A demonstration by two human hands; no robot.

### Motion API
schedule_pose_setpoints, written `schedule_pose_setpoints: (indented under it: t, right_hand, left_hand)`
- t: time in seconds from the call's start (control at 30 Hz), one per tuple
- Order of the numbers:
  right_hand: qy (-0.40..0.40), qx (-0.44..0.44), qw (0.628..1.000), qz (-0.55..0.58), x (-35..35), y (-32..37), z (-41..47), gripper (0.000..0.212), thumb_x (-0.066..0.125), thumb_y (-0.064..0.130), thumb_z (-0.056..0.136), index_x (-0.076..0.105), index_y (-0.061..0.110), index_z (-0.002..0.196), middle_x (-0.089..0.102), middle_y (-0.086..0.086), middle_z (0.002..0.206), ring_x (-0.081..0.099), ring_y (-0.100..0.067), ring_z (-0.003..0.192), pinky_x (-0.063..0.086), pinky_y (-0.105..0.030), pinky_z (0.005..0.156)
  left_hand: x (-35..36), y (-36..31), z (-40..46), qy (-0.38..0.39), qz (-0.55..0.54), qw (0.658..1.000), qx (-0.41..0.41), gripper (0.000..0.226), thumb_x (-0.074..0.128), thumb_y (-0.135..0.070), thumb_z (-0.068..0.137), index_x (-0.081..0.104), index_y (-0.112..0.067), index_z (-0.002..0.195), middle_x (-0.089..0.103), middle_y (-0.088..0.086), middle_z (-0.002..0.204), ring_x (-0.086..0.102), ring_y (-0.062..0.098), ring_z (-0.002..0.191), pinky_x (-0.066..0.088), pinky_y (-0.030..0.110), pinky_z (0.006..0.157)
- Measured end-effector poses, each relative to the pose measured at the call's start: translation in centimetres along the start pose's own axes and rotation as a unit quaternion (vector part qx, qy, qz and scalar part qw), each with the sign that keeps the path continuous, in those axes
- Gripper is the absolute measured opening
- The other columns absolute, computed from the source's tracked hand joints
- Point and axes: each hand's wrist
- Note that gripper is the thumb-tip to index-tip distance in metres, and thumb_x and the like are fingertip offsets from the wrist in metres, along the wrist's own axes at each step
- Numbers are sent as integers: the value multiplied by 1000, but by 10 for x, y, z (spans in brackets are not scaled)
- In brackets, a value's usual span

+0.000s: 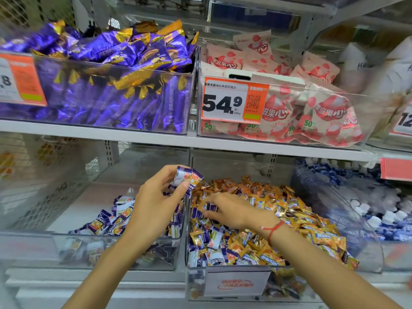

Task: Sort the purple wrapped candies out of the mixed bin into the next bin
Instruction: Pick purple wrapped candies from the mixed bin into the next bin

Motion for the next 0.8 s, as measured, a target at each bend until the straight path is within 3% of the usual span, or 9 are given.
schedule_pose_setpoints:
  t: [0.07, 0.23, 0.33, 0.4, 0.47, 0.57, 0.63, 0.73, 0.8]
  right_hand:
    - [-5, -12, 999, -46, 4, 6, 7, 17, 57, 40, 95, 64, 26, 103, 64, 0, 100, 59, -27, 97, 48, -37, 77]
    - [-76, -33, 994, -69, 4, 4, 11, 16, 70, 22, 88, 69, 9, 97, 60, -8, 108, 58, -27, 97, 41, -29, 71]
    - [-84, 7, 994, 63, 4, -9, 4, 21, 60, 18, 94, 65, -2, 96, 63, -20, 116, 64, -28, 93, 52, -39, 82]
    - [-88, 39, 981, 168, -2, -15, -7, 32, 56, 27, 97, 61, -4, 99, 66, -25, 101, 70, -17, 72, 55, -39, 66]
    - [-99, 59, 960, 254, -11, -18, -18, 28, 57, 26, 96, 61, -2, 99, 67, -14, 86, 67, -8, 60, 47, -24, 51]
    - [-118, 81, 932, 333, -23, -20, -31, 19, 66, 22, 91, 68, 8, 103, 63, 12, 94, 62, -8, 76, 45, -14, 64]
    - [-136, 114, 929, 324, -27, -22, -35, 27, 71, 24, 87, 68, 12, 111, 61, 13, 107, 58, -6, 91, 43, -18, 76]
    - [-158, 140, 929, 303, -28, -22, -35, 35, 73, 21, 82, 62, 19, 115, 72, 7, 91, 66, -13, 74, 50, -23, 66]
    - [-167, 136, 963, 161, -31, -24, -36, 49, 73, 24, 78, 53, 23, 122, 70, 8, 87, 68, -19, 79, 53, -32, 71]
  left_hand:
    - [-3, 0, 1, 0, 5, 1000, -1, 26, 62, -20, 92, 55, -45, 95, 54, -52, 90, 50, -27, 93, 40, -2, 76]
    - [-10, 2, 2, 3, 7, 1000, -19, 26, 63, -18, 91, 56, -43, 94, 62, -41, 86, 52, -26, 92, 38, -4, 75]
    - [-15, 6, 2, 7, 17, 999, -30, 25, 64, -20, 90, 56, -44, 93, 63, -37, 86, 53, -24, 92, 38, -3, 78]
    - [-18, 10, 2, 10, 23, 999, -35, 20, 64, -24, 90, 58, -41, 99, 64, -30, 96, 55, -14, 101, 40, 5, 88]
    - [-21, 14, 3, 14, 24, 999, -46, 19, 64, -27, 90, 62, -34, 108, 65, -15, 111, 57, 0, 112, 43, 19, 96]
    - [-23, 14, 2, 17, 16, 998, -53, 20, 63, -26, 90, 62, -34, 108, 65, -11, 115, 56, 8, 116, 46, 34, 102]
    - [-24, 13, 2, 19, 14, 998, -55, 20, 63, -25, 91, 61, -40, 105, 64, -13, 115, 56, 8, 116, 47, 39, 102]
    - [-24, 13, 2, 21, 14, 998, -61, 21, 63, -26, 91, 60, -41, 105, 64, -10, 117, 56, 10, 117, 49, 43, 100]
    - [-24, 13, 2, 18, 13, 998, -63, 20, 63, -26, 91, 62, -37, 107, 65, -10, 116, 58, 9, 115, 50, 44, 98]
Point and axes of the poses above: each hand's wrist, its own z-axis towards the middle knuckle, its own x-axis out of the palm, y = z × x
